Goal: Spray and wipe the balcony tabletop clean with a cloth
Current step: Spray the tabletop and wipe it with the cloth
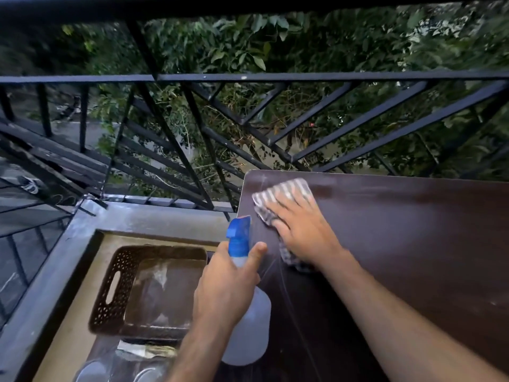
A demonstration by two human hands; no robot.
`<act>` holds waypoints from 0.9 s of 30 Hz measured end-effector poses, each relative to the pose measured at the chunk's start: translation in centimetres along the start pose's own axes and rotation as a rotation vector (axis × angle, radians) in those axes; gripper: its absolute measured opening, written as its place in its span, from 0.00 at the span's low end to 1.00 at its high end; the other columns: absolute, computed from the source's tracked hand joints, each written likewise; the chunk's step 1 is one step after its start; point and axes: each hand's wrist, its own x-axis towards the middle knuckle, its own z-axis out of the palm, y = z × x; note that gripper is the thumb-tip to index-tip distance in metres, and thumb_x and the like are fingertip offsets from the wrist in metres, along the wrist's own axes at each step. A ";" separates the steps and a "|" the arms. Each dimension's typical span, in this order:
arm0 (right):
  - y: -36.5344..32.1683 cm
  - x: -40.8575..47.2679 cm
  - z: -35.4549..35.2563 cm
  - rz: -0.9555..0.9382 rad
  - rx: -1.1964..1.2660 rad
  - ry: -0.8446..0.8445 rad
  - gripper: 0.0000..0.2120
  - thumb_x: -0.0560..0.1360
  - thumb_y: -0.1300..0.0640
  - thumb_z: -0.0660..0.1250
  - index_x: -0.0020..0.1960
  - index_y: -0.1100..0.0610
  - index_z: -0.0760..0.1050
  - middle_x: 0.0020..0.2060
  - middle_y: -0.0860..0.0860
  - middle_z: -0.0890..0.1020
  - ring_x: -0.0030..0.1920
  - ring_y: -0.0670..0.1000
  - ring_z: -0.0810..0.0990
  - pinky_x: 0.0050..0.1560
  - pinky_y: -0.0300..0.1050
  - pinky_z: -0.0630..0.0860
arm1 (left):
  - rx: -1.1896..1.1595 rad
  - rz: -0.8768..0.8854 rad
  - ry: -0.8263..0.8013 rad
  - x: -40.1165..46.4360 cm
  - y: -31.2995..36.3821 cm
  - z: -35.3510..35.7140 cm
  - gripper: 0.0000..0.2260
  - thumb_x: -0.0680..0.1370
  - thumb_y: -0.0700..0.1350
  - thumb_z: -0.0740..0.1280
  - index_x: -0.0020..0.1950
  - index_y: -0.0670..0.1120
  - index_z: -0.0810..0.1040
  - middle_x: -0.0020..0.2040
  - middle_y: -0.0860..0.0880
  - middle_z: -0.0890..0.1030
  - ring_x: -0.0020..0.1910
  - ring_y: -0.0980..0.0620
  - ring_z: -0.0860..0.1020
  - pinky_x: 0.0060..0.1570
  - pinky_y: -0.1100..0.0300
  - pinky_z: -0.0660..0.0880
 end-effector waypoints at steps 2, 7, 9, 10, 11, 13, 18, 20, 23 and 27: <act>-0.1 4.9 -0.4 0.027 0.015 0.007 0.26 0.81 0.46 0.50 0.79 0.47 0.62 0.78 0.50 0.64 0.80 0.58 0.56 0.79 0.60 0.47 | 0.002 0.006 0.021 -0.4 0.2 0.0 0.28 0.66 0.76 0.56 0.44 0.53 0.74 0.31 0.61 0.83 0.41 0.51 0.83 0.51 0.46 0.79; -1.6 7.2 -0.5 0.048 -0.064 0.054 0.25 0.82 0.49 0.53 0.79 0.47 0.61 0.78 0.51 0.64 0.80 0.58 0.55 0.79 0.62 0.43 | 0.025 0.019 0.039 -0.8 0.3 0.2 0.28 0.65 0.77 0.55 0.46 0.54 0.74 0.32 0.63 0.82 0.44 0.48 0.83 0.51 0.45 0.78; -2.9 4.7 -0.2 -0.099 -0.039 0.026 0.24 0.81 0.50 0.53 0.76 0.48 0.67 0.74 0.51 0.70 0.77 0.58 0.61 0.79 0.63 0.43 | 0.021 0.017 0.040 -1.0 0.1 0.1 0.28 0.65 0.78 0.55 0.46 0.55 0.74 0.33 0.61 0.83 0.44 0.49 0.83 0.51 0.45 0.78; -3.6 3.2 -0.2 -0.207 -0.066 0.001 0.23 0.79 0.50 0.52 0.72 0.48 0.72 0.70 0.51 0.73 0.75 0.58 0.64 0.78 0.66 0.45 | 0.017 0.019 0.045 -1.0 0.0 0.1 0.28 0.65 0.78 0.55 0.47 0.56 0.74 0.33 0.59 0.83 0.43 0.49 0.83 0.51 0.46 0.78; -4.1 1.7 -0.1 -0.303 -0.108 -0.032 0.22 0.78 0.50 0.52 0.68 0.48 0.75 0.68 0.50 0.74 0.74 0.59 0.66 0.77 0.67 0.47 | 0.015 0.019 0.049 -0.9 -0.1 0.0 0.28 0.66 0.77 0.55 0.47 0.56 0.74 0.33 0.58 0.83 0.43 0.50 0.83 0.51 0.46 0.78; -4.4 -1.6 0.2 -0.412 -0.099 -0.025 0.19 0.77 0.51 0.57 0.66 0.50 0.74 0.68 0.49 0.73 0.75 0.58 0.63 0.78 0.65 0.48 | -0.004 0.018 0.053 -0.8 0.0 -0.1 0.27 0.67 0.76 0.57 0.45 0.55 0.76 0.33 0.59 0.83 0.40 0.52 0.83 0.49 0.47 0.79; 1.4 -3.1 -0.8 -0.324 0.002 -0.018 0.24 0.79 0.50 0.58 0.75 0.48 0.68 0.74 0.49 0.71 0.77 0.53 0.63 0.79 0.59 0.51 | -0.031 -0.009 0.106 -0.7 0.2 -0.4 0.22 0.72 0.68 0.62 0.43 0.49 0.78 0.31 0.58 0.84 0.37 0.55 0.82 0.46 0.51 0.78; 6.2 -1.5 -2.1 -0.118 -0.079 0.021 0.26 0.80 0.49 0.53 0.78 0.45 0.62 0.76 0.48 0.68 0.78 0.53 0.61 0.78 0.59 0.52 | 0.000 0.007 0.092 -0.5 0.3 -0.2 0.20 0.75 0.65 0.63 0.42 0.48 0.79 0.31 0.58 0.84 0.37 0.54 0.82 0.47 0.51 0.78; 12.8 -1.6 -4.3 0.255 -0.086 0.145 0.28 0.79 0.47 0.48 0.78 0.48 0.64 0.75 0.52 0.70 0.77 0.55 0.63 0.78 0.63 0.53 | 0.040 0.030 0.056 -0.5 0.6 0.1 0.19 0.75 0.64 0.63 0.41 0.50 0.78 0.31 0.58 0.84 0.38 0.52 0.82 0.49 0.49 0.78; 11.9 -2.7 -4.0 0.505 -0.153 0.230 0.28 0.79 0.45 0.48 0.76 0.52 0.67 0.76 0.55 0.68 0.76 0.61 0.61 0.79 0.62 0.45 | 0.077 0.013 0.034 -0.4 0.6 0.6 0.26 0.65 0.74 0.56 0.41 0.53 0.77 0.34 0.53 0.84 0.40 0.48 0.82 0.49 0.48 0.78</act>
